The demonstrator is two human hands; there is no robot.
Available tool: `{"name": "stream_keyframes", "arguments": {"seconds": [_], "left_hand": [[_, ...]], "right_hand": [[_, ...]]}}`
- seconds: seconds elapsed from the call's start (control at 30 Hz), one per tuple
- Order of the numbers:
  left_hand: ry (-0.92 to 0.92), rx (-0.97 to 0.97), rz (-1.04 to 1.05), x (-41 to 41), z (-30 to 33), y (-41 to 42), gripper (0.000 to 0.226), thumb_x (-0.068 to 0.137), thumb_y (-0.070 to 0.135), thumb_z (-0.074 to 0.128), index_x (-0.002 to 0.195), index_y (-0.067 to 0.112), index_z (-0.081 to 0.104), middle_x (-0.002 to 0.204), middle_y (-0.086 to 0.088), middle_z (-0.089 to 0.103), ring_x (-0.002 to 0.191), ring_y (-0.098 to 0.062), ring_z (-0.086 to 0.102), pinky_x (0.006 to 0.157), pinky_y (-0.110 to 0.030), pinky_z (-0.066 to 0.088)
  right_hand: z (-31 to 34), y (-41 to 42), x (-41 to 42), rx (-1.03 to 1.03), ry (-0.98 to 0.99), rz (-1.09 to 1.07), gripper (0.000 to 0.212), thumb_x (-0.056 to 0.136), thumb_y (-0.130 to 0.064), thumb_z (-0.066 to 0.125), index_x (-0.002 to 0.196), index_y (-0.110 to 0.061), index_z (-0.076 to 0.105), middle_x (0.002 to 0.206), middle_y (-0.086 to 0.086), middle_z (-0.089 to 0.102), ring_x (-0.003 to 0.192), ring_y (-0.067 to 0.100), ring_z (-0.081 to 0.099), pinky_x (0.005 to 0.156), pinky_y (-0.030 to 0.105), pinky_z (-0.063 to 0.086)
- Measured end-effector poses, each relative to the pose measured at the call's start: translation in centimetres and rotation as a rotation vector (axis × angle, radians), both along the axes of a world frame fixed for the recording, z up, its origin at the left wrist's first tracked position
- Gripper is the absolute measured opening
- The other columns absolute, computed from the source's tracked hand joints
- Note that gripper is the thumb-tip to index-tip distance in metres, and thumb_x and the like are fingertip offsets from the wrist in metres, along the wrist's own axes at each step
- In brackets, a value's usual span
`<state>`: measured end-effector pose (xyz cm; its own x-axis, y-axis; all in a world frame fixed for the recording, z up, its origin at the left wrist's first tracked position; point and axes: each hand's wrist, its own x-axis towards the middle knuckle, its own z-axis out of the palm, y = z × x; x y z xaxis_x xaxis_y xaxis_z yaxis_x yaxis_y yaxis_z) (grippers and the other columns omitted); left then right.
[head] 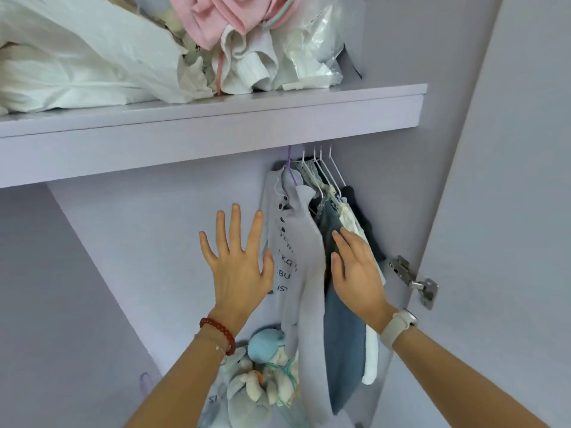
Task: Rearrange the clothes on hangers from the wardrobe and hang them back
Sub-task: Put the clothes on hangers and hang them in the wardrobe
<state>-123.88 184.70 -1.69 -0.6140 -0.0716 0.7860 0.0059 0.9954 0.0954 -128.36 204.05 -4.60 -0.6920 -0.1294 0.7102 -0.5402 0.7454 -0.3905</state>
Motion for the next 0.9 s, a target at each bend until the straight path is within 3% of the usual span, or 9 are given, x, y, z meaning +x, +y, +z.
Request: {"name": "stream_keyframes", "arguments": {"seconds": [0.13, 0.27, 0.37, 0.47, 0.57, 0.67, 0.8, 0.9], "left_hand": [[-0.273, 0.014, -0.142, 1.2, -4.9, 2.1, 0.058, 0.084, 0.039, 0.036, 0.138, 0.019, 0.036, 0.146, -0.015, 0.033, 0.135, -0.036, 0.022, 0.1, -0.067, 0.021], [-0.546, 0.005, -0.301, 4.8, -9.9, 5.8, 0.058, 0.082, 0.042, 0.032, 0.128, 0.013, 0.053, 0.134, -0.015, 0.05, 0.123, -0.039, 0.046, 0.094, -0.065, 0.033], [-0.669, -0.021, -0.454, 8.6, -13.4, 8.8, 0.049, 0.081, 0.036, 0.044, 0.122, 0.011, 0.058, 0.128, -0.015, 0.055, 0.118, -0.037, 0.051, 0.092, -0.063, 0.036], [-0.746, -0.035, -0.61, 12.5, -16.4, 12.3, 0.044, 0.081, 0.025, 0.057, 0.122, 0.009, 0.057, 0.131, -0.015, 0.053, 0.122, -0.036, 0.048, 0.097, -0.062, 0.031], [-0.901, -0.125, -0.799, 17.0, -18.2, 17.0, 0.047, 0.093, 0.029, 0.047, 0.137, 0.014, 0.042, 0.146, -0.007, 0.037, 0.137, -0.025, 0.028, 0.109, -0.051, 0.014], [-0.962, -0.28, -0.994, 21.9, -19.2, 21.9, 0.048, 0.097, 0.034, 0.036, 0.142, 0.018, 0.031, 0.151, -0.002, 0.026, 0.141, -0.018, 0.016, 0.111, -0.044, 0.006], [-0.945, -0.443, -1.255, 28.5, -18.7, 28.9, 0.047, 0.097, 0.034, 0.034, 0.141, 0.019, 0.032, 0.15, -0.002, 0.026, 0.139, -0.016, 0.019, 0.112, -0.043, 0.009], [-0.957, -0.494, -1.479, 34.4, -18.2, 34.4, 0.047, 0.096, 0.032, 0.039, 0.139, 0.015, 0.036, 0.149, -0.005, 0.028, 0.136, -0.021, 0.025, 0.109, -0.04, 0.02]], "right_hand": [[-3.5, 3.6, 5.3, 0.11, -0.049, -0.213, 0.045, 0.092, -0.029, 0.031, 0.121, -0.004, 0.055, 0.122, 0.018, 0.057, 0.117, 0.03, 0.042, 0.1, 0.043, 0.035], [-8.1, 7.0, 13.1, 0.121, -0.302, -0.393, 0.048, 0.089, -0.03, 0.031, 0.122, -0.006, 0.056, 0.124, 0.017, 0.057, 0.116, 0.038, 0.052, 0.096, 0.057, 0.037], [-11.7, 8.8, 20.3, 0.04, -0.519, -0.527, 0.058, 0.087, -0.037, 0.023, 0.126, -0.007, 0.053, 0.131, 0.014, 0.053, 0.125, 0.036, 0.045, 0.103, 0.054, 0.03], [-14.7, 10.4, 28.0, -0.023, -0.695, -0.692, 0.066, 0.084, -0.043, 0.016, 0.129, -0.009, 0.05, 0.134, 0.011, 0.05, 0.128, 0.033, 0.04, 0.106, 0.049, 0.027], [-16.5, 12.4, 35.9, -0.073, -0.796, -0.878, 0.056, 0.087, -0.036, 0.024, 0.13, -0.008, 0.049, 0.135, 0.011, 0.049, 0.128, 0.031, 0.04, 0.106, 0.044, 0.027], [-17.6, 14.4, 43.8, -0.195, -0.889, -1.083, 0.043, 0.094, -0.027, 0.029, 0.131, -0.011, 0.045, 0.137, 0.006, 0.045, 0.128, 0.026, 0.035, 0.107, 0.04, 0.025], [-17.9, 16.3, 53.3, -0.386, -0.877, -1.34, 0.035, 0.096, -0.019, 0.033, 0.127, -0.011, 0.046, 0.132, 0.005, 0.047, 0.124, 0.026, 0.037, 0.103, 0.037, 0.029], [-18.5, 17.4, 60.5, -0.518, -0.856, -1.517, 0.038, 0.096, -0.018, 0.035, 0.132, -0.011, 0.043, 0.139, 0.005, 0.042, 0.128, 0.026, 0.035, 0.105, 0.038, 0.028]]}}
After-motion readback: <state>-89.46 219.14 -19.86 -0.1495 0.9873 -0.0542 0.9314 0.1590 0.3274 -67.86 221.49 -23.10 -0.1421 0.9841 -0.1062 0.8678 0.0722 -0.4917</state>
